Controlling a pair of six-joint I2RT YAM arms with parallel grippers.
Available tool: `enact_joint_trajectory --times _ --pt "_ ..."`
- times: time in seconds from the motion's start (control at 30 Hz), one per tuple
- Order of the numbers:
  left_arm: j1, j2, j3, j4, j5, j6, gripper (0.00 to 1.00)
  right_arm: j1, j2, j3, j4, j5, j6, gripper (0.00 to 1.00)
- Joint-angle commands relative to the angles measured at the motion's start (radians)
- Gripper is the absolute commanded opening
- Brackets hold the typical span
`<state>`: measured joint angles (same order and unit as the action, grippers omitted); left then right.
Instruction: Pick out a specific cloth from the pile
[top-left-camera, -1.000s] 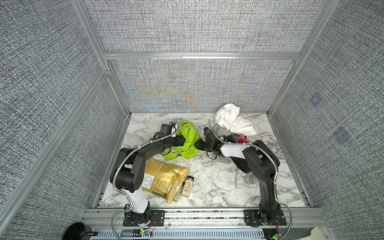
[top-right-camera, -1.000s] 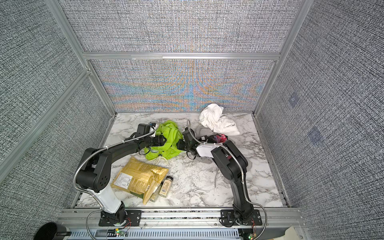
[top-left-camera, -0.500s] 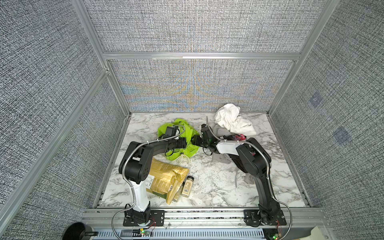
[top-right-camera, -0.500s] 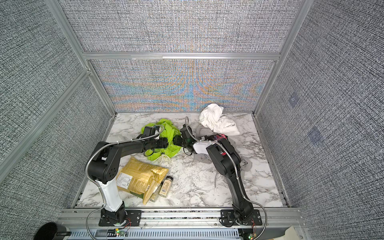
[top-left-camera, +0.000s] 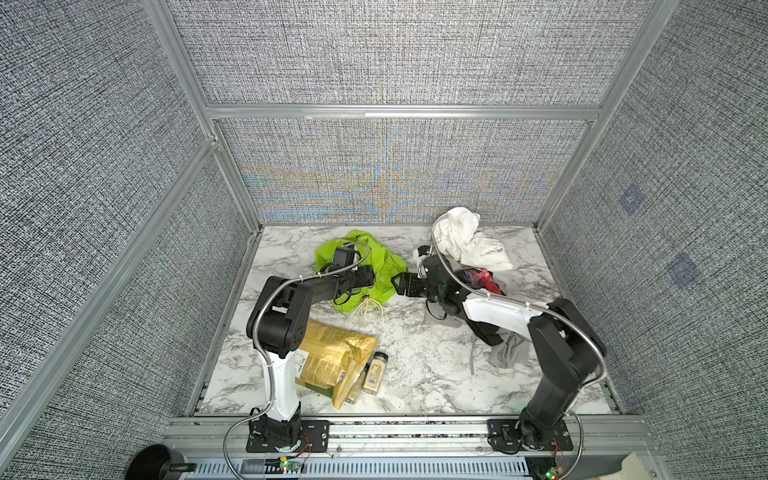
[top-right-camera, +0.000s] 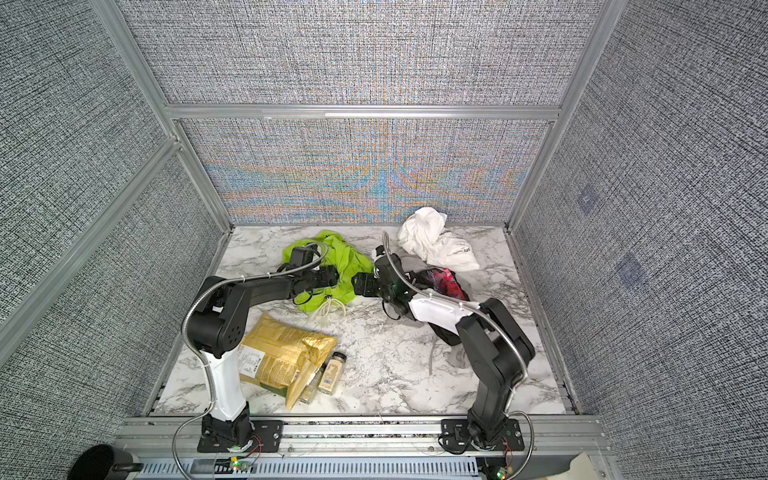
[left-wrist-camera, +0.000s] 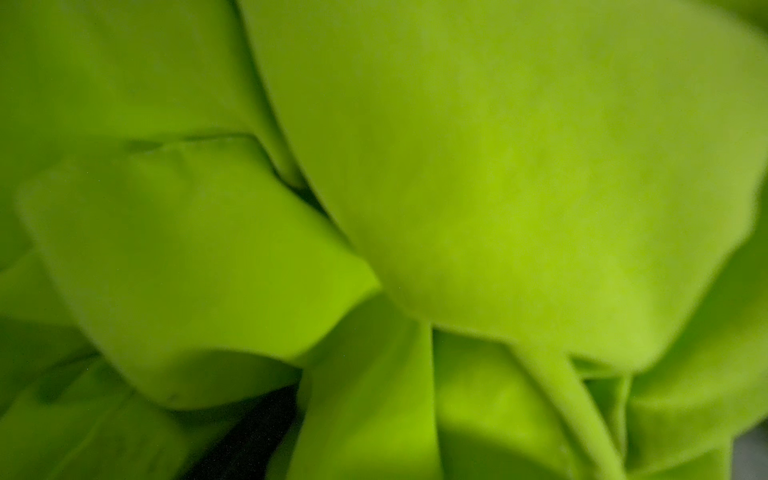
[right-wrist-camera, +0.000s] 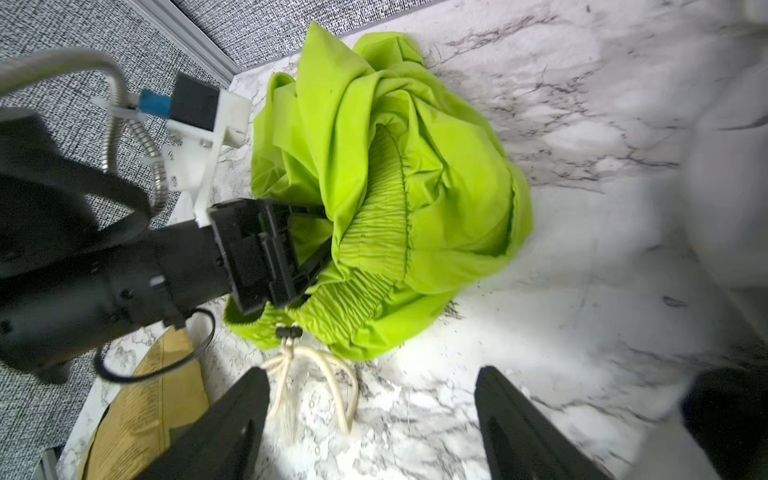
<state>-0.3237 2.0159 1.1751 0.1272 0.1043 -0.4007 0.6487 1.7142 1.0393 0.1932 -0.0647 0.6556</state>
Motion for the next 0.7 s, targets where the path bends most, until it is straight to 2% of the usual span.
enact_joint_trajectory --times 0.0,0.2,0.4,0.67 --pt "0.008 0.020 0.024 -0.099 -0.021 -0.011 0.82 0.006 -0.093 -0.053 0.003 0.025 -0.055 0.84" --pt "0.016 0.038 0.071 -0.128 -0.023 -0.013 0.83 0.005 -0.254 -0.090 -0.066 0.030 -0.111 0.89" --pt "0.018 -0.003 0.068 -0.126 -0.021 -0.021 0.84 0.006 -0.355 -0.107 -0.139 0.041 -0.156 0.98" --pt "0.021 -0.126 0.048 -0.117 -0.051 -0.007 0.85 0.004 -0.446 -0.136 -0.237 0.040 -0.203 0.99"
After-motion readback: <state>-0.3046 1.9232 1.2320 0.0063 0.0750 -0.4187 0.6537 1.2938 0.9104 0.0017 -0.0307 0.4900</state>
